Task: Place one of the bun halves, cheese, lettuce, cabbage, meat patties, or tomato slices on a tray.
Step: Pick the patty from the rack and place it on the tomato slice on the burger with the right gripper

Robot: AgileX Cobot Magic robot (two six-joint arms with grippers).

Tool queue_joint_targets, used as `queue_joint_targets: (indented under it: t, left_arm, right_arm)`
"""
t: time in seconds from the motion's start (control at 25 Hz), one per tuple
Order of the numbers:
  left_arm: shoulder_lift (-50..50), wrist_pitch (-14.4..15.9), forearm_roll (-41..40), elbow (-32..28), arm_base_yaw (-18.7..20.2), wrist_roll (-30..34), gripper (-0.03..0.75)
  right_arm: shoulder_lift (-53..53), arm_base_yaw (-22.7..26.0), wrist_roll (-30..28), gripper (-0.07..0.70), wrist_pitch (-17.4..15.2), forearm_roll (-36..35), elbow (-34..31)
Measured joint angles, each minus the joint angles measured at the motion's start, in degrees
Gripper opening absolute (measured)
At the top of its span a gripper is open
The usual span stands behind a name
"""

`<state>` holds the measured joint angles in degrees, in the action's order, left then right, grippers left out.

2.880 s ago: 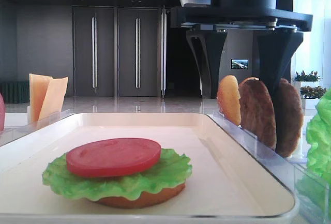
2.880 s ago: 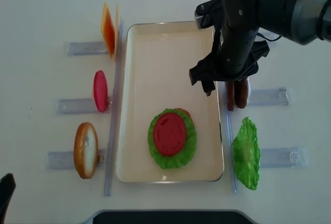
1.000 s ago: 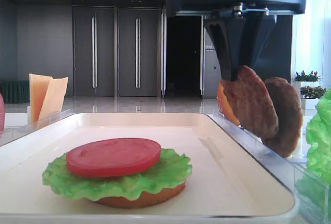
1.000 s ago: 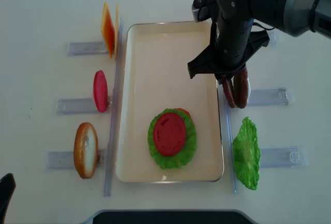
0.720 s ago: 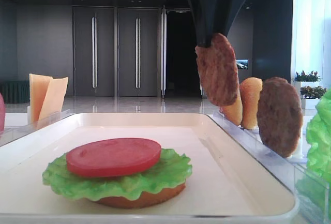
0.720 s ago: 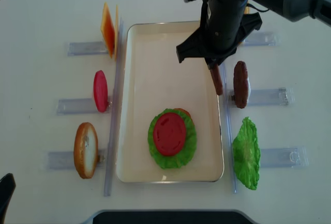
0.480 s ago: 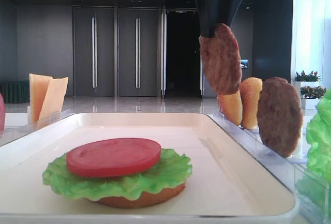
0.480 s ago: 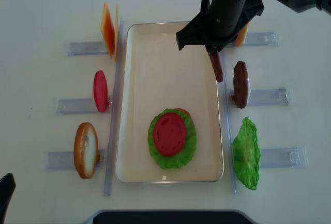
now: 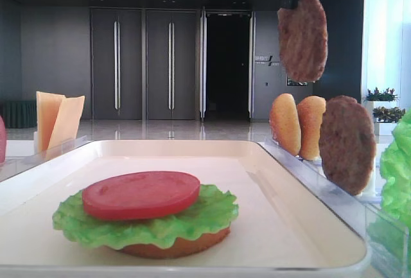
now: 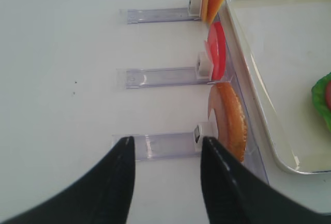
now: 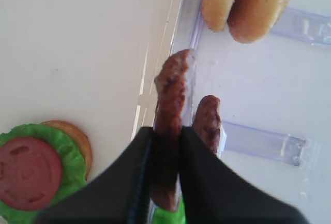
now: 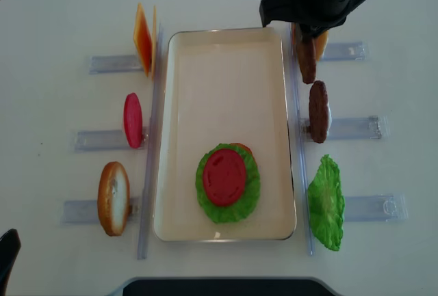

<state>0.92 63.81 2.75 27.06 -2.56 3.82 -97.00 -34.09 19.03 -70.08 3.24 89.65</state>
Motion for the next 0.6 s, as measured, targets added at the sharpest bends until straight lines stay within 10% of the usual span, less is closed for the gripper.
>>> queue_joint_targets:
  t: [0.6]
  left_arm:
    - [0.0, 0.0, 0.0, 0.0, 0.0, 0.0, 0.328]
  right_arm:
    - [7.2, 0.4, -1.4, 0.137, -0.2, -2.7, -5.3]
